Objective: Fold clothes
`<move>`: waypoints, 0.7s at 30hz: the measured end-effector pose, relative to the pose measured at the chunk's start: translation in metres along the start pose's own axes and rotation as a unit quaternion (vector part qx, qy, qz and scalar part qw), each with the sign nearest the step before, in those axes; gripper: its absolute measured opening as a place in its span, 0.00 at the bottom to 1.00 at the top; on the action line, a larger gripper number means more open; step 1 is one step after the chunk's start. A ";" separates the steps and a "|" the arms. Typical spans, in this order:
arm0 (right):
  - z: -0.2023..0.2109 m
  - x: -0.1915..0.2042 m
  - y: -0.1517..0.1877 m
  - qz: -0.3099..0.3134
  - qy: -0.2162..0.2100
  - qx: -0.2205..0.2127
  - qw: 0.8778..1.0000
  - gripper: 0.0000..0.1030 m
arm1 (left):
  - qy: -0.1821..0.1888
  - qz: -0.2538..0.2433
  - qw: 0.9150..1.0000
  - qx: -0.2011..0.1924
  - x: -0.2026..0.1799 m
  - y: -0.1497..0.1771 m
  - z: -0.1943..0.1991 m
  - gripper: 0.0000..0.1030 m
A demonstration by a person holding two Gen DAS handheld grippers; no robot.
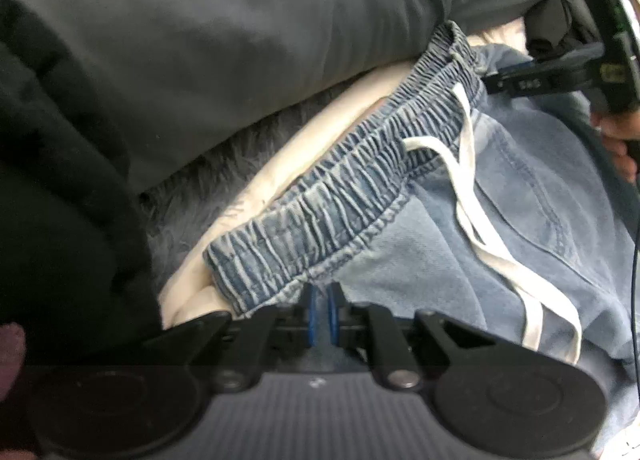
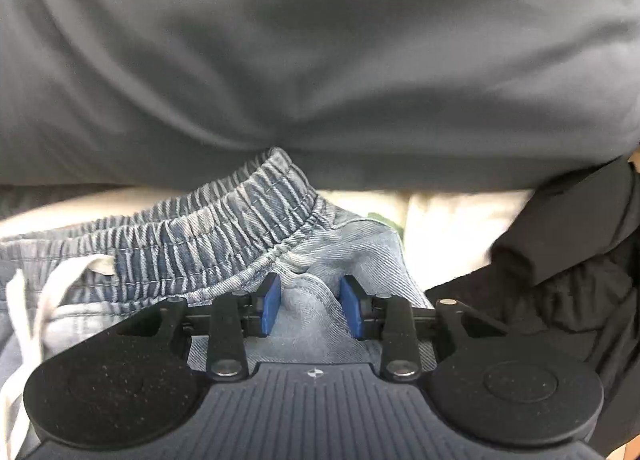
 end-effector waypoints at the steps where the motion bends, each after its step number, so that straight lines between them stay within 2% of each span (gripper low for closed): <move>1: -0.003 0.004 0.001 0.002 0.010 -0.003 1.000 0.38 | 0.001 0.001 1.000 0.000 0.001 0.000 -0.001 0.08; 4: -0.004 0.010 -0.004 -0.017 0.028 0.004 0.999 0.39 | 0.010 0.017 1.000 0.000 0.008 0.001 0.001 0.07; 5: -0.001 0.008 -0.008 -0.037 0.025 0.012 0.999 0.39 | 0.007 0.026 1.000 0.000 0.008 0.002 0.004 0.03; 7: 0.012 0.004 -0.015 -0.066 0.010 0.021 0.998 0.38 | -0.007 0.028 1.000 -0.001 0.004 0.005 0.014 0.03; 13: 0.093 -0.024 -0.023 -0.040 -0.063 -0.009 0.997 0.39 | -0.021 -0.007 0.999 -0.047 -0.024 0.000 0.061 0.08; 17: 0.156 -0.060 -0.014 -0.043 -0.086 -0.031 0.995 0.40 | 0.000 -0.018 0.997 -0.076 -0.047 -0.008 0.078 0.10; 21: 0.191 -0.097 0.000 -0.051 -0.098 -0.051 0.993 0.49 | 0.019 -0.034 0.995 -0.087 -0.073 -0.018 0.076 0.10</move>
Point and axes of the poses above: each gripper's, at about its wrist camera, not at the fingertips, and z roughly against the way its jaws point, x to its left, y to its underside, the point moved 4 cm from there along -z, roughly the way its jaws point, and after that the axes turned 14 degrees about -z, right-handed, at the moved point
